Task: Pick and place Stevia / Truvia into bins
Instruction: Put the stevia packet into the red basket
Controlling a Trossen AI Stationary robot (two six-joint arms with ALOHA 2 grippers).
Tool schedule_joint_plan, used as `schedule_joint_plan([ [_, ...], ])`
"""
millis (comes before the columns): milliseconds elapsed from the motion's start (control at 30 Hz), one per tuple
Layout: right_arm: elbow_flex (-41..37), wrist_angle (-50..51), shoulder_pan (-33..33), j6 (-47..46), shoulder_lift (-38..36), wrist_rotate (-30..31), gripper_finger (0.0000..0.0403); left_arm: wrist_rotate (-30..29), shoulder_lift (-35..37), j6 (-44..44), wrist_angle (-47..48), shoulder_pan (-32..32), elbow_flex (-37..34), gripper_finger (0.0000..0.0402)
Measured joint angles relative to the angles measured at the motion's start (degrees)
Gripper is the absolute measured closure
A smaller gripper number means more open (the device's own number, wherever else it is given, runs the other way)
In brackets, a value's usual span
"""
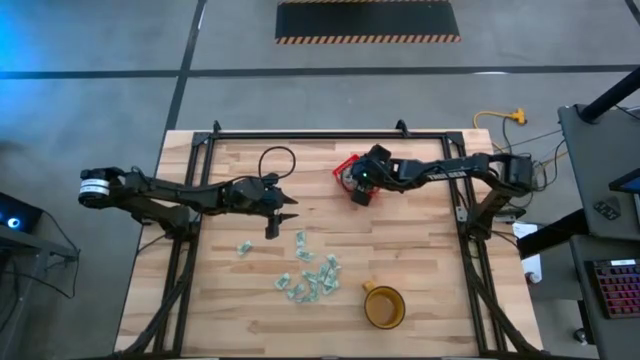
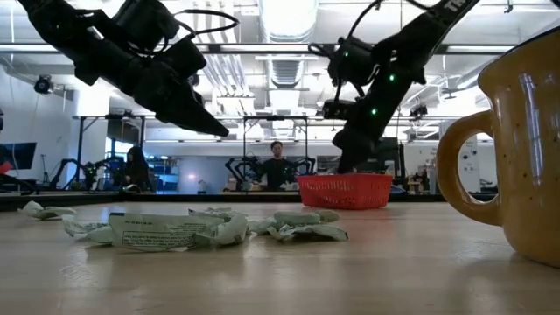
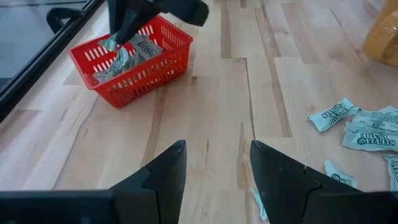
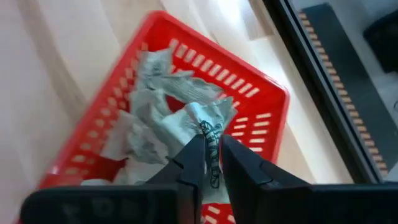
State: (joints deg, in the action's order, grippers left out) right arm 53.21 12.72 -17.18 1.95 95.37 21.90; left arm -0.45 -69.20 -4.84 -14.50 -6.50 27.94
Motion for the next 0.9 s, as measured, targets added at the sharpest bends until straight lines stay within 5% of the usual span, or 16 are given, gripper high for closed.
schedule_joint_plan([
  [433,0.0,0.3,-0.1,-0.4,-7.0,-5.7,0.0238,0.0,-0.9,-0.3,0.6,0.0,-0.2,0.0240],
  [667,0.0,0.3,4.4,-0.3,-13.4,-16.6,0.0230,3.4,-7.0,-2.9,0.6,0.0,-0.2,0.0240],
  [900,-0.1,0.6,12.9,0.0,-15.2,-17.6,0.0238,10.7,-14.9,-4.6,0.5,0.0,1.5,0.0240],
])
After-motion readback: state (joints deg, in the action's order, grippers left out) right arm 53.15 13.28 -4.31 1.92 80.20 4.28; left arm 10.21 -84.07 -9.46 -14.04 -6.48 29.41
